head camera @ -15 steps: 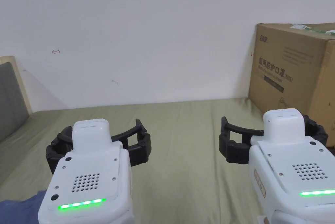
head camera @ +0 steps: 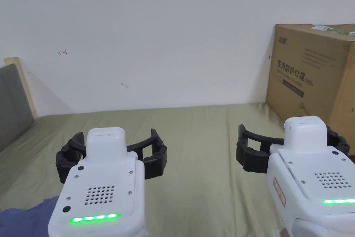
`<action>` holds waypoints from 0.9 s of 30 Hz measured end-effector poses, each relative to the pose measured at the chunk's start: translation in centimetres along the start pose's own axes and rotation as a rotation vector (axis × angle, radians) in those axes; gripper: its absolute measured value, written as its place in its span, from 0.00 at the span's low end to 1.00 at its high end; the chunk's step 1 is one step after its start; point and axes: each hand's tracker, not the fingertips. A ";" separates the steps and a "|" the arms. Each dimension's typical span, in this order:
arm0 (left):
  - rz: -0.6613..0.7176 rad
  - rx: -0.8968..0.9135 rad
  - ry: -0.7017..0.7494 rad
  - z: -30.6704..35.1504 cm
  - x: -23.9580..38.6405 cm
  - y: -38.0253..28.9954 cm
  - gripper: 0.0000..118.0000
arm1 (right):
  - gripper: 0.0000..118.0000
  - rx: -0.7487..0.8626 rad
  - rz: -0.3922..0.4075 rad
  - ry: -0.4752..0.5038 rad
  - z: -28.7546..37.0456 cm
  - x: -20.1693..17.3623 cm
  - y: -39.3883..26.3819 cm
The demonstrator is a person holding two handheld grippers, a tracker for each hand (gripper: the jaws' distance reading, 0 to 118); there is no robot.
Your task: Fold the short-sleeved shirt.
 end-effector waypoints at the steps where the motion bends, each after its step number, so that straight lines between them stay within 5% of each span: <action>1: -0.008 0.010 0.003 0.1 0.1 -0.1 1.00 | 1.00 0.008 0.006 -0.008 0.1 0.0 -0.1; 14: -0.004 -0.014 -0.012 -0.4 -0.2 0.1 0.99 | 1.00 0.020 0.023 -0.046 0.7 0.5 -0.3; 16: -0.017 -0.015 -0.021 -0.3 -0.1 0.1 0.96 | 0.99 0.025 0.024 -0.038 0.9 0.6 -0.4; 18: -0.034 -0.014 -0.032 -0.2 0.0 0.1 0.82 | 0.96 0.016 0.027 -0.021 0.7 0.5 -0.4; 19: -0.038 -0.014 -0.045 -0.1 0.0 0.1 0.63 | 0.85 0.014 0.027 -0.022 0.7 0.5 -0.5; 20: -0.035 -0.014 -0.070 0.1 0.0 0.1 0.22 | 0.46 0.017 0.025 -0.023 0.9 0.5 -0.6; 21: -0.023 -0.018 -0.092 0.2 0.1 0.1 0.13 | 0.33 0.028 0.016 -0.018 1.1 0.7 -0.7; 24: -0.050 -0.064 -0.044 -0.4 0.2 -0.5 0.00 | 0.00 -0.027 -0.019 -0.053 0.4 1.1 -0.8; 27: -0.033 -0.082 -0.074 -0.7 0.0 -1.0 0.00 | 0.00 -0.048 -0.068 -0.017 0.3 2.3 -1.1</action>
